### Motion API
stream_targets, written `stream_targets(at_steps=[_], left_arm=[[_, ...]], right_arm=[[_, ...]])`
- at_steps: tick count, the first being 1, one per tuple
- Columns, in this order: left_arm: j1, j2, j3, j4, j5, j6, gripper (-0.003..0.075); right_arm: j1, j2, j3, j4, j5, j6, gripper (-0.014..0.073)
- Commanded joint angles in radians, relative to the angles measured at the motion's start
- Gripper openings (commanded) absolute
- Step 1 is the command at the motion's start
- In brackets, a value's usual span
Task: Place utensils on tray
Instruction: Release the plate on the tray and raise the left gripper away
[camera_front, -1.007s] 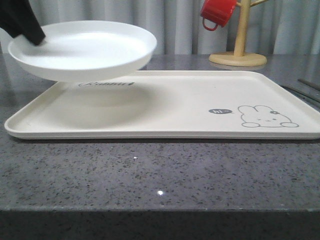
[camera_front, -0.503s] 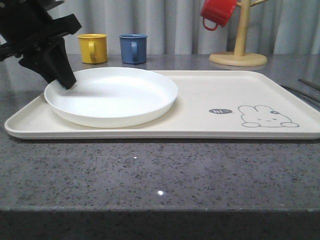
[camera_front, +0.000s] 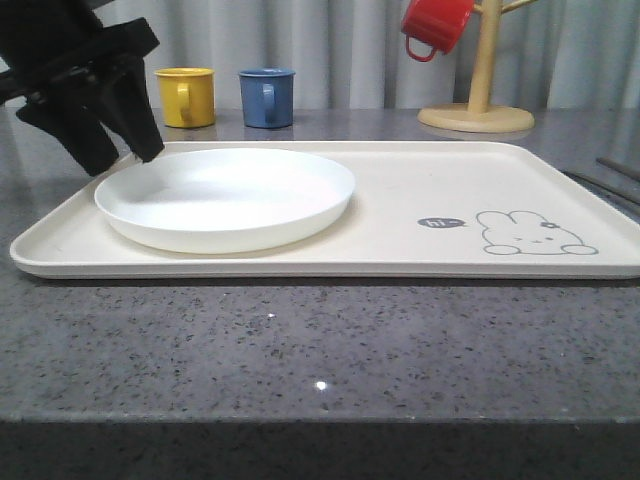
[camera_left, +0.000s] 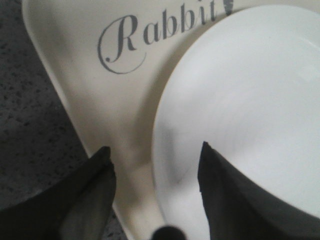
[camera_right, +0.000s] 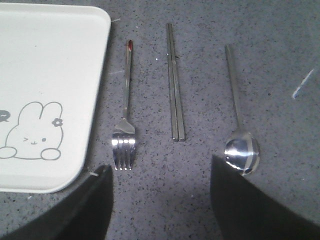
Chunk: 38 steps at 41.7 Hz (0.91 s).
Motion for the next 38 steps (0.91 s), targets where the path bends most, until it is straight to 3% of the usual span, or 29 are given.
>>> stream_targets(at_steps=[1,8,20,27,38], left_arm=[[-0.010,-0.092,-0.069,0.018,0.036,-0.023,0.0379],[-0.088,-0.213,-0.071,0.134,0.027,-0.053,0.0377],[-0.385,-0.452,0.045,0.556,0.011,-0.284,0.0377],[-0.481,-0.627,0.193,0.531,-0.077,-0.319,0.0377],[-0.486,-0.905,0.435,0.423,-0.177,-0.319,0.0377]], right_arm=[[-0.002,0.008,-0.035,-0.014,-0.060,-0.004,0.0454],[-0.002,0.008,-0.035,-0.014,-0.060,-0.004,0.0454],[-0.002,0.008,-0.035,-0.014,-0.060,-0.004,0.0454],[-0.002,0.008,-0.035,-0.014,-0.060,-0.004,0.0454],[-0.002,0.008,-0.035,-0.014,-0.105,-0.004,0.0454]])
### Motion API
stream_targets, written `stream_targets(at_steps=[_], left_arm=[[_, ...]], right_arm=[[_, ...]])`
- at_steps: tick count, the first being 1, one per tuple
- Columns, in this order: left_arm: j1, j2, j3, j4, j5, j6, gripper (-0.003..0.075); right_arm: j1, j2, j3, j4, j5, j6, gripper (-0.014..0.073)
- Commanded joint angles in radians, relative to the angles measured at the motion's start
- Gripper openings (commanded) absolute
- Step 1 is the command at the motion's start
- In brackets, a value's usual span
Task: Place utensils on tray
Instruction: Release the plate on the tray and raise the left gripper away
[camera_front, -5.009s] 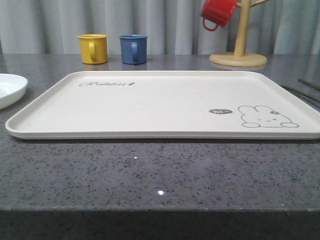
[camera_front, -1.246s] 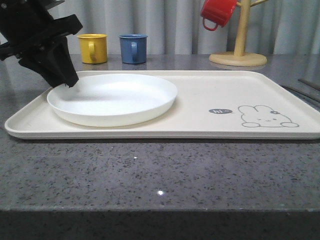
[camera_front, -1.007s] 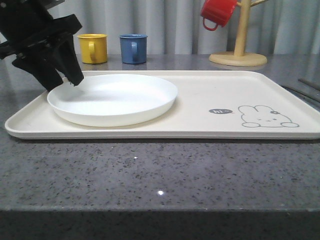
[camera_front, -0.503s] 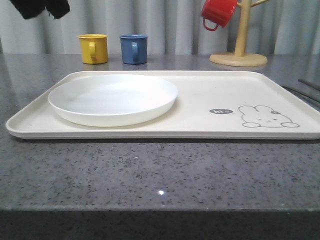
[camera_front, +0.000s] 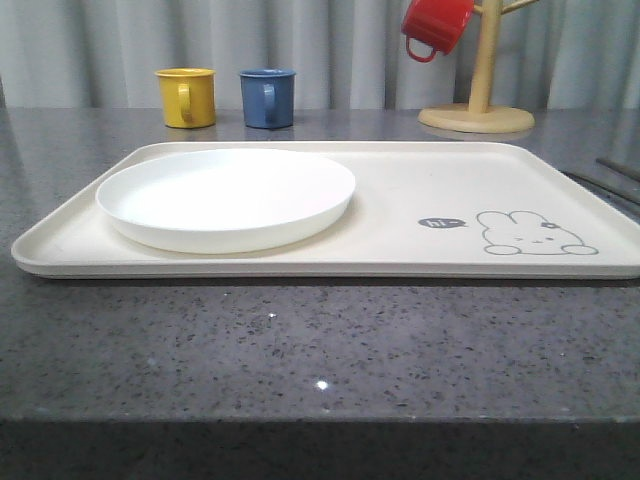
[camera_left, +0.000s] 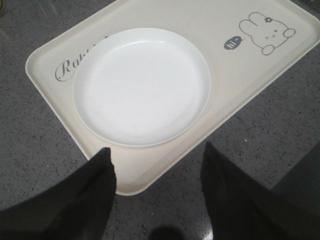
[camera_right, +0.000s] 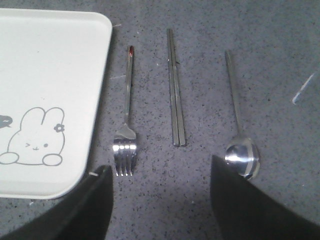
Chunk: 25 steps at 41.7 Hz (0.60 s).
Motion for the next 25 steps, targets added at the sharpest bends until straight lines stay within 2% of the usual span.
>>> stream_targets(at_steps=[1,8,17,25], left_arm=[[-0.009,-0.104,0.052,-0.017,-0.078,-0.012,0.0377],[-0.009,-0.240,0.154,-0.019,-0.079,-0.012,0.0377],[-0.009,-0.303,0.186,-0.019,-0.082,-0.012,0.0365],[-0.009,-0.301,0.186,-0.019,-0.082,-0.012,0.0364]], right_arm=[[-0.002,0.008,-0.035,-0.014,-0.089,-0.004,0.0454],[-0.002,0.024,-0.044,0.041,-0.057,-0.020,0.0454],[-0.001,0.181,-0.150,0.153,0.147,-0.138,0.0454],[-0.001,0.363,-0.282,0.155,0.292,-0.159,0.0454]])
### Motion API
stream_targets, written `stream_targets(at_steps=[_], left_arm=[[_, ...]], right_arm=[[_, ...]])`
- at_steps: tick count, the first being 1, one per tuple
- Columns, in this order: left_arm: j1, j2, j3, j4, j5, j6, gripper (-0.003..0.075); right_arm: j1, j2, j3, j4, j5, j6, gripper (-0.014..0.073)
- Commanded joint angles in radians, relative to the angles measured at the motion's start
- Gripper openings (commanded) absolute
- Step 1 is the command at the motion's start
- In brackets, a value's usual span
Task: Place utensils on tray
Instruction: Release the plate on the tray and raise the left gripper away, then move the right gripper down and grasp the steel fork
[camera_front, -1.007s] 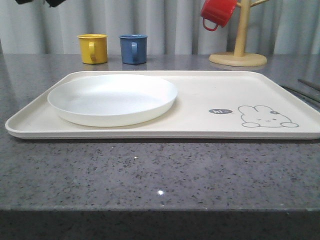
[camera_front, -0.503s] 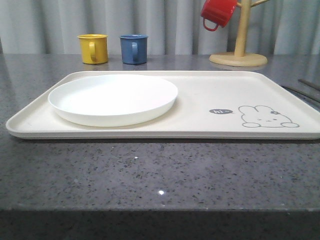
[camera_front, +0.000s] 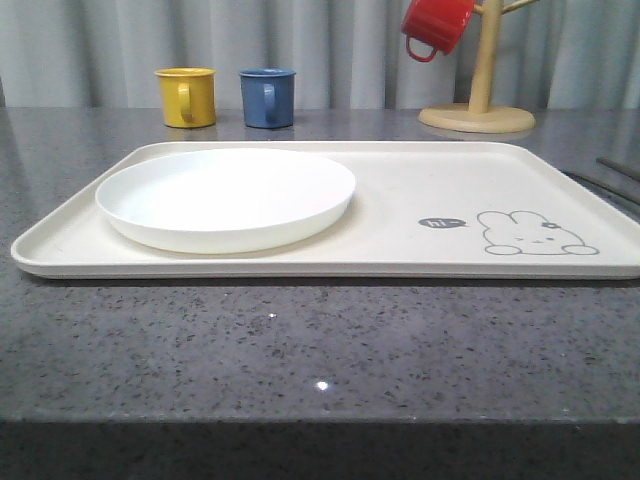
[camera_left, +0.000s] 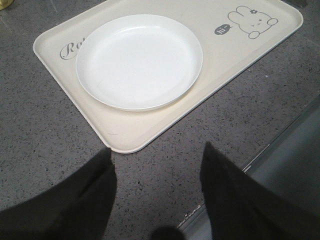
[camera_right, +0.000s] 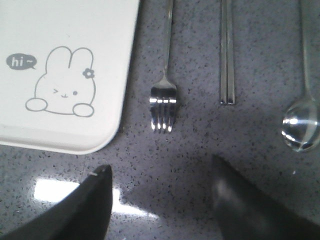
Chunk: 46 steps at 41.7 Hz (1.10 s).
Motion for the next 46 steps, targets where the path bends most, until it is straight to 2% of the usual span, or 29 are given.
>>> stream_targets(at_steps=[1,20,25,33,42,46], left_arm=[[-0.008,0.003,-0.024,-0.010,-0.076,-0.010,0.0364],[-0.008,0.003,-0.024,-0.010,-0.076,-0.010,0.0364],[-0.008,0.003,-0.024,-0.010,-0.076,-0.010,0.0364],[-0.008,0.003,-0.024,-0.010,-0.076,-0.010,0.0364],[-0.008,0.003,-0.024,-0.010,-0.076,-0.010,0.0364],[-0.008,0.003,-0.024,-0.010,-0.076,-0.010,0.0364]], right_arm=[[-0.001,0.079,-0.092,0.011,0.038,-0.042,0.0454],[-0.001,0.474,-0.371,-0.028,0.155,-0.056,0.0454],[0.015,0.530,-0.427,-0.052,0.176,-0.053,0.0454],[0.071,0.590,-0.480,-0.174,0.183,0.017,0.0454],[0.075,0.658,-0.515,-0.145,0.180,0.018,0.0454],[0.075,0.690,-0.533,-0.136,0.181,0.018,0.0420]])
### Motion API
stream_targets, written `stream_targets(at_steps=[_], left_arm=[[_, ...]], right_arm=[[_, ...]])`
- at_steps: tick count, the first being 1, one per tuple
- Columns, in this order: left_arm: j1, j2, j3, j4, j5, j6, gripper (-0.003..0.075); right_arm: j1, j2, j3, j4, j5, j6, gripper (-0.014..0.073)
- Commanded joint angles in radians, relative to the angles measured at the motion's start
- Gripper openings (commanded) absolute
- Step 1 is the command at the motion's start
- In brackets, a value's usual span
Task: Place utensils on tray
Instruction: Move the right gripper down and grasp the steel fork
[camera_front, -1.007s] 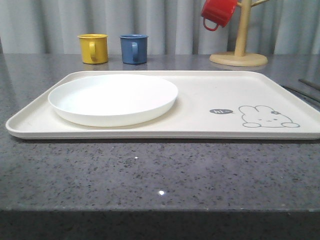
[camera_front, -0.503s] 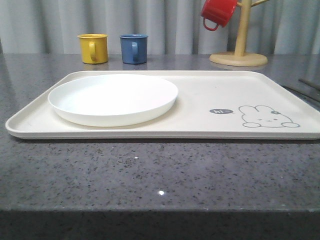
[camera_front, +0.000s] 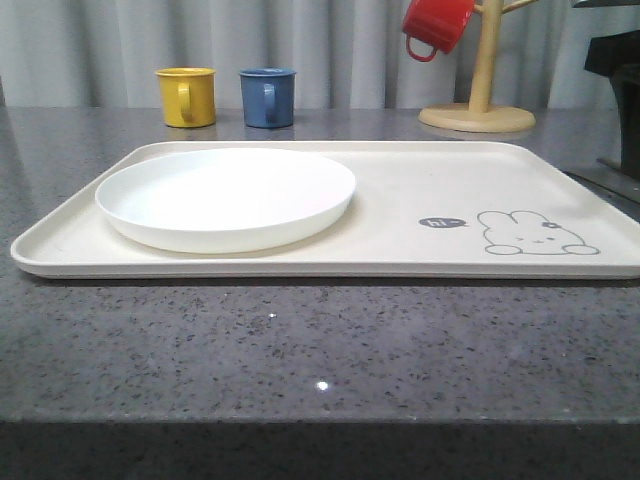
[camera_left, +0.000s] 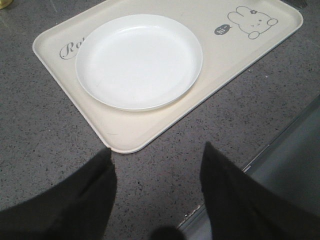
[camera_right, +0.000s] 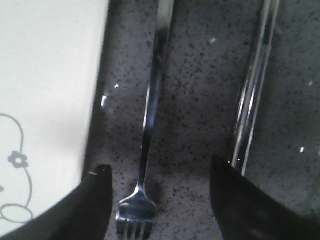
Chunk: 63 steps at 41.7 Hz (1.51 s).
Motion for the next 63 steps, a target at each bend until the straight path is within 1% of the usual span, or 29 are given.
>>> stream_targets(at_steps=[1,5,7,18,20,23,28,31,34,42,51,56,59,63], left_arm=[[-0.008,0.003,-0.024,-0.008,-0.074,-0.009,0.0364],[-0.008,0.003,-0.024,-0.008,-0.074,-0.009,0.0364],[-0.008,0.003,-0.024,-0.008,-0.074,-0.009,0.0364],[-0.008,0.003,-0.024,-0.008,-0.074,-0.009,0.0364],[-0.008,0.003,-0.024,-0.008,-0.074,-0.009,0.0364],[-0.008,0.003,-0.024,-0.008,-0.074,-0.009,0.0364],[-0.008,0.003,-0.024,-0.008,-0.074,-0.009,0.0364],[-0.008,0.003,-0.024,-0.008,-0.074,-0.009,0.0364],[-0.008,0.003,-0.024,-0.008,-0.074,-0.009,0.0364],[-0.008,0.003,-0.024,-0.008,-0.074,-0.009,0.0364],[-0.008,0.003,-0.024,-0.008,-0.074,-0.009,0.0364],[-0.008,0.003,-0.024,-0.008,-0.074,-0.009,0.0364],[-0.008,0.003,-0.024,-0.008,-0.074,-0.009,0.0364],[-0.008,0.003,-0.024,-0.008,-0.074,-0.009,0.0364]], right_arm=[[0.001,-0.010,-0.048,0.005,-0.006,-0.001,0.0405],[0.001,0.014,-0.054,0.029,-0.025,-0.001,0.0342],[0.001,0.025,-0.057,0.035,-0.029,-0.001,0.0330],[0.003,0.079,-0.067,0.037,-0.009,-0.001,0.0328],[0.003,0.080,-0.067,0.037,-0.003,-0.001,0.0315],[0.003,0.080,-0.067,0.037,0.012,-0.001,0.0244],[0.003,0.080,-0.067,0.038,0.030,-0.001,0.0089],[0.003,0.080,-0.067,0.038,0.038,-0.001,0.0022],[0.003,0.080,-0.067,0.038,0.044,-0.001,-0.0014],[0.003,0.069,-0.067,0.038,0.056,-0.001,-0.0018],[0.003,-0.007,-0.090,0.035,0.070,-0.001,-0.0018],[0.014,-0.044,-0.139,0.110,0.114,-0.001,-0.0018],[0.045,-0.049,-0.180,0.161,0.153,-0.003,-0.0018],[0.128,-0.046,-0.234,0.184,0.163,-0.001,-0.0018]])
